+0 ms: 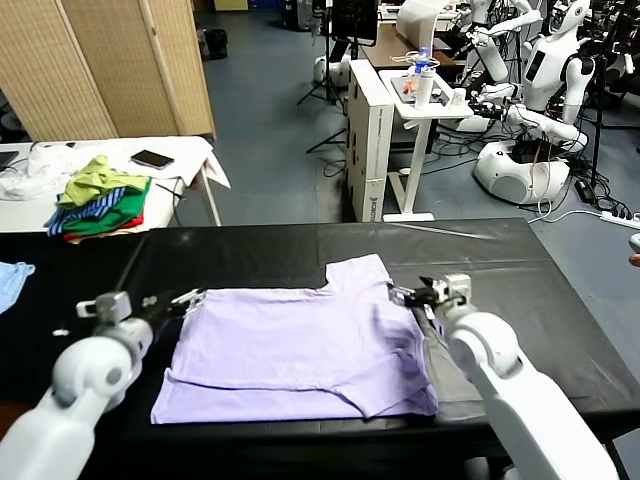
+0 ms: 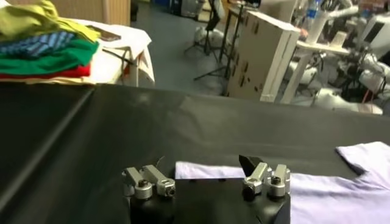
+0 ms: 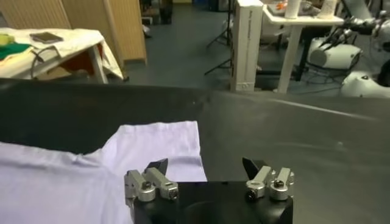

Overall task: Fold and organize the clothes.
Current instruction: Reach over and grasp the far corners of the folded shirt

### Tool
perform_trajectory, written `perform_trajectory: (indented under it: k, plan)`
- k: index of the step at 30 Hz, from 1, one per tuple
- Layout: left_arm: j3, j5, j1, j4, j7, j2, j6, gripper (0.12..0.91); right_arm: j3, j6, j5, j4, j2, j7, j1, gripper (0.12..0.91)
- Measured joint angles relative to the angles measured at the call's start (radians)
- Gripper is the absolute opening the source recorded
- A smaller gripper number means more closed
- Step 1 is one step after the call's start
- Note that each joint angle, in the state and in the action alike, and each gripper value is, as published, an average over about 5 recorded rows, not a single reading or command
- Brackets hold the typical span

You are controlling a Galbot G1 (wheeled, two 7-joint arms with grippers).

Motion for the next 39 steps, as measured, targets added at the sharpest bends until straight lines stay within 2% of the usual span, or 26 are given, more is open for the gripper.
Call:
perform_trajectory:
  k: [5, 11, 17, 19, 22, 24, 27, 32, 37, 39]
  plan:
    - [0.043, 0.007, -0.056, 0.076, 0.003, -0.005, 0.01, 0.907, -0.017, 0.0, -0.001, -0.063, 0.025, -0.004, 0.04, 0.907]
    - [0.051, 0.02, -0.057, 0.107, 0.004, -0.005, 0.016, 0.907, -0.038, 0.001, -0.008, -0.117, 0.052, -0.006, 0.067, 0.904]
    - [0.047, 0.026, -0.043, 0.113, 0.005, -0.002, 0.027, 0.906, -0.053, 0.002, -0.035, -0.158, 0.076, -0.017, 0.083, 0.816]
    - [0.044, 0.029, -0.037, 0.113, 0.009, -0.001, 0.03, 0.882, -0.057, 0.002, -0.041, -0.168, 0.082, -0.021, 0.086, 0.782]
    - [0.038, 0.04, -0.027, 0.113, 0.022, 0.0, 0.03, 0.753, -0.06, 0.004, -0.047, -0.177, 0.087, -0.026, 0.086, 0.722]
    - [0.036, 0.045, -0.022, 0.113, 0.032, 0.001, 0.028, 0.626, -0.061, 0.005, -0.05, -0.18, 0.089, -0.029, 0.086, 0.667]
    - [0.035, 0.042, -0.023, 0.115, 0.047, 0.002, 0.027, 0.482, -0.061, 0.006, -0.052, -0.183, 0.09, -0.031, 0.085, 0.536]
    - [0.039, 0.033, -0.034, 0.119, 0.056, 0.0, 0.029, 0.373, -0.062, 0.009, -0.055, -0.183, 0.091, -0.034, 0.081, 0.32]
    - [0.042, 0.032, -0.037, 0.121, 0.056, -0.003, 0.032, 0.19, -0.063, 0.036, -0.066, -0.18, 0.093, -0.045, 0.077, 0.192]
    - [0.042, 0.033, -0.035, 0.122, 0.058, -0.002, 0.031, 0.156, -0.061, 0.055, -0.071, -0.177, 0.093, -0.049, 0.074, 0.159]
